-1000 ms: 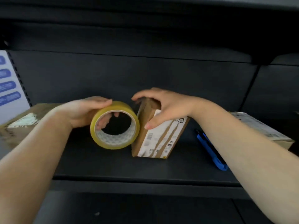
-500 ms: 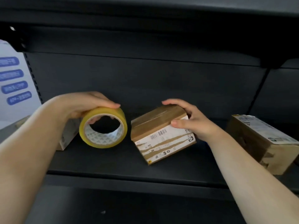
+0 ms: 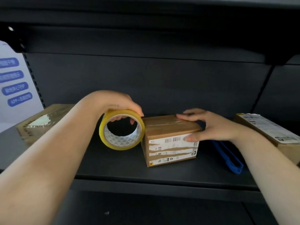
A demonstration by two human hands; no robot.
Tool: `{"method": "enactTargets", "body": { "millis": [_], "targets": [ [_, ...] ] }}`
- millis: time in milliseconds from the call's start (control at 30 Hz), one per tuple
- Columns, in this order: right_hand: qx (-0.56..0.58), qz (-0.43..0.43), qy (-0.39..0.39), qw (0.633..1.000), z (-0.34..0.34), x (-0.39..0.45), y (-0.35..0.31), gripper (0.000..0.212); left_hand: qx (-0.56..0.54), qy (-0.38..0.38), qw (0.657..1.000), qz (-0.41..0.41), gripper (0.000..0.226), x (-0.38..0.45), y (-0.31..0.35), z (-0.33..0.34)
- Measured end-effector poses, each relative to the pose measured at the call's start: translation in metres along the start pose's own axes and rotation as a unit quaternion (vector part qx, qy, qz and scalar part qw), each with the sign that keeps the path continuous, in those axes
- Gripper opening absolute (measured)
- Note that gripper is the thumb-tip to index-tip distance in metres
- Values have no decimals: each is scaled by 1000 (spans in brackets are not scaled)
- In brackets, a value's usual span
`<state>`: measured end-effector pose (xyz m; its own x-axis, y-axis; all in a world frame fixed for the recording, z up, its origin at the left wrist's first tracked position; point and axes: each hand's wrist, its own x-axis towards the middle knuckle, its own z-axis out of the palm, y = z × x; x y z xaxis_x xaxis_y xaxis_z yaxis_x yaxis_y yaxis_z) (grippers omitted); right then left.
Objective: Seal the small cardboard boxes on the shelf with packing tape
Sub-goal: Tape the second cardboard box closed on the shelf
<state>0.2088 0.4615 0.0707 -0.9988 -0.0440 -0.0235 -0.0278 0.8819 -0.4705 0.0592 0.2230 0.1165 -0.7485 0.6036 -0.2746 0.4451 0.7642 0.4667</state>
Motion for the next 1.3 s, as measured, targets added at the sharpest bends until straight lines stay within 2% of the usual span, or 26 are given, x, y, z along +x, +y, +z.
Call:
{"method": "enactTargets", "body": {
  "millis": [67, 133, 200, 267, 367, 433, 500, 533, 567, 667, 767, 867, 967, 1100, 1233, 1300],
  "targets": [
    [-182, -14, -30, 983, -8, 9, -20, 99, 16, -5, 1000, -1, 41, 1, 4, -2],
    [-249, -55, -64, 965, -2, 27, -47, 114, 19, -8, 1000, 2, 40, 0, 4, -3],
    [-238, -79, -107, 962, 10, 47, -71, 117, 21, -4, 1000, 13, 38, -1, 2, -3],
    [-211, -84, -131, 965, 20, 59, -83, 110, 20, 4, 999, 27, 39, 0, -2, -2],
    [-149, -91, -115, 978, 25, 61, -78, 103, -67, -21, 996, 62, 49, -2, -26, 3],
    [-145, -105, -86, 980, 27, 58, -69, 105, -210, -84, 964, 136, 49, -7, -52, 8],
    [-127, -109, -64, 984, 27, 55, -64, 103, -375, -152, 888, 220, 45, -11, -74, 13],
    [-106, -114, -57, 986, 25, 53, -64, 102, -409, -167, 862, 248, 39, -11, -81, 14],
    [-74, -121, -51, 989, 22, 51, -63, 100, -411, -166, 855, 268, 33, -12, -83, 15],
    [77, -133, -36, 987, 13, 44, -62, 95, -379, -120, 878, 266, 32, -20, -76, 5],
    [163, -167, -25, 972, 10, 38, -60, 89, -330, -93, 903, 259, 36, -33, -68, -12],
    [228, -178, -20, 957, 10, 35, -57, 84, -314, -63, 914, 250, 41, -43, -65, -22],
    [287, -188, -17, 939, 16, 34, -54, 80, -290, -65, 922, 249, 42, -47, -62, -25],
    [318, -195, -9, 928, 20, 35, -53, 72, -291, -84, 916, 263, 39, -47, -64, -27],
    [333, -194, -1, 923, 22, 36, -53, 70, -344, -112, 884, 295, 30, -47, -71, -32],
    [345, -202, 7, 916, 25, 36, -52, 69, -353, -118, 879, 298, 28, -48, -73, -34]
  ]
}}
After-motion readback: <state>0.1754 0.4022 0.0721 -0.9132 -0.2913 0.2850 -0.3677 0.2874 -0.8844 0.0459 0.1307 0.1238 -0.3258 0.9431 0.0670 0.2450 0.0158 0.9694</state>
